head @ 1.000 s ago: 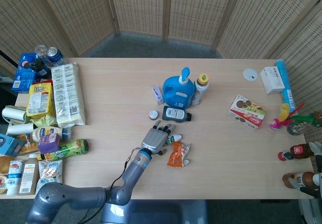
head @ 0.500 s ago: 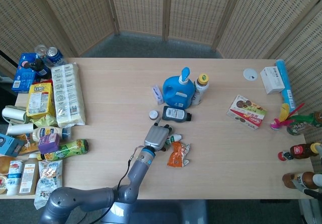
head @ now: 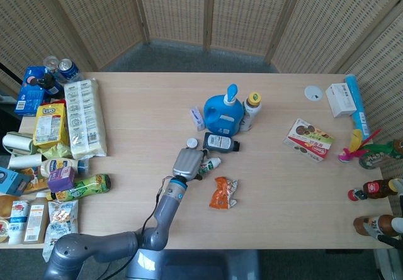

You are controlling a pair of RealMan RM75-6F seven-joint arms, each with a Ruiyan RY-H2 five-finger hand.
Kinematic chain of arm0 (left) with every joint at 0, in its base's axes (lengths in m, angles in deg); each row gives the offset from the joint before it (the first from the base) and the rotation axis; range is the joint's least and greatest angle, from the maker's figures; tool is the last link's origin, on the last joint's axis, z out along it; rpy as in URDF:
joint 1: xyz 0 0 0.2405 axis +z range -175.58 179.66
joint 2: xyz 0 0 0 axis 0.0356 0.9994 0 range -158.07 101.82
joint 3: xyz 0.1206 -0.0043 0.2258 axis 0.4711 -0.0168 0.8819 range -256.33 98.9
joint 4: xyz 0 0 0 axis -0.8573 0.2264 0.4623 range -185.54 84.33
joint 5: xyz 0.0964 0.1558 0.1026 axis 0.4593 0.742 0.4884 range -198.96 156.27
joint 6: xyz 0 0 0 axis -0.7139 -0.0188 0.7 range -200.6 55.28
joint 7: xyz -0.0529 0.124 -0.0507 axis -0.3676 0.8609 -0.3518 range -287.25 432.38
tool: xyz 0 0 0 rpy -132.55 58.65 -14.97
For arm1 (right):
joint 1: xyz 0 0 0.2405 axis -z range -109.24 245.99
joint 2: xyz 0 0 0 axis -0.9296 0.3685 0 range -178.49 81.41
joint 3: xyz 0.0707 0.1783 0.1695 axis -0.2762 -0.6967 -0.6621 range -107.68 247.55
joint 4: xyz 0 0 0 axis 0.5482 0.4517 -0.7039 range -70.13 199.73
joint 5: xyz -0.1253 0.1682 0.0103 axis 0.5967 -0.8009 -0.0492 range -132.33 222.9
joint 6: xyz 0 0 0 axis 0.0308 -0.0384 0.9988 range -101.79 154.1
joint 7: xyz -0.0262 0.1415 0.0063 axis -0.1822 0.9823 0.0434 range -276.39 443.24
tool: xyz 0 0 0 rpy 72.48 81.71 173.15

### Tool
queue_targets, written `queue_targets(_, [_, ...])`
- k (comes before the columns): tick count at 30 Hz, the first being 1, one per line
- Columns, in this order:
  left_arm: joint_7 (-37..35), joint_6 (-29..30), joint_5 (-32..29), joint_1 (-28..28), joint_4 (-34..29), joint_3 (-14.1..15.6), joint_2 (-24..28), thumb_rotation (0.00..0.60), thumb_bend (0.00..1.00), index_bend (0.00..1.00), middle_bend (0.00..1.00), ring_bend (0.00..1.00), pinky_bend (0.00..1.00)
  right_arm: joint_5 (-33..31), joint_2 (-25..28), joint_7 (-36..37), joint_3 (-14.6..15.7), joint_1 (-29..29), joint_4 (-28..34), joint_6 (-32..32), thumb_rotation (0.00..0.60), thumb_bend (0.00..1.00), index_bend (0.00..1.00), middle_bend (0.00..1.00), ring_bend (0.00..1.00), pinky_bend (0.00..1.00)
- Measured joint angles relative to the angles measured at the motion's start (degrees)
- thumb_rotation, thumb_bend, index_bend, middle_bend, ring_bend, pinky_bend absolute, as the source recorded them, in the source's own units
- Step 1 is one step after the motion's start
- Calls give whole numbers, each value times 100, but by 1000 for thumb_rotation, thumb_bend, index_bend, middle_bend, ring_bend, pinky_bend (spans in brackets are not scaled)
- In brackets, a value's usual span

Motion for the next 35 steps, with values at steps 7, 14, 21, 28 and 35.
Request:
queue_targets(7, [-36, 463, 170, 385, -1205, -69, 792, 600, 338, 594, 648, 757, 393, 42, -95, -31, -19, -95, -20, -146, 589, 103, 0, 0, 0, 0])
queue_targets(14, [-74, 1053, 396, 918, -2873, -125, 1920, 600, 336, 595, 649, 757, 393, 127, -228, -82, -46, -229, -32, -290, 588, 103, 0, 0, 0, 0])
queue_targets(21, [-154, 1559, 639, 1282, -4070, -292, 2849, 600, 334, 594, 650, 757, 393, 275, -299, -77, -27, -250, -43, -263, 590, 102, 0, 0, 0, 0])
queue_targets(28, [-198, 1809, 729, 1285, -4593, -631, 3212, 600, 332, 594, 650, 757, 389, 354, -405, 40, 1, -237, -149, -226, 589, 103, 0, 0, 0, 0])
queue_targets(35, [-334, 1873, 706, 1091, -4605, -778, 3218, 600, 328, 594, 650, 757, 388, 311, -443, 66, 1, -213, -187, -208, 590, 102, 0, 0, 0, 0])
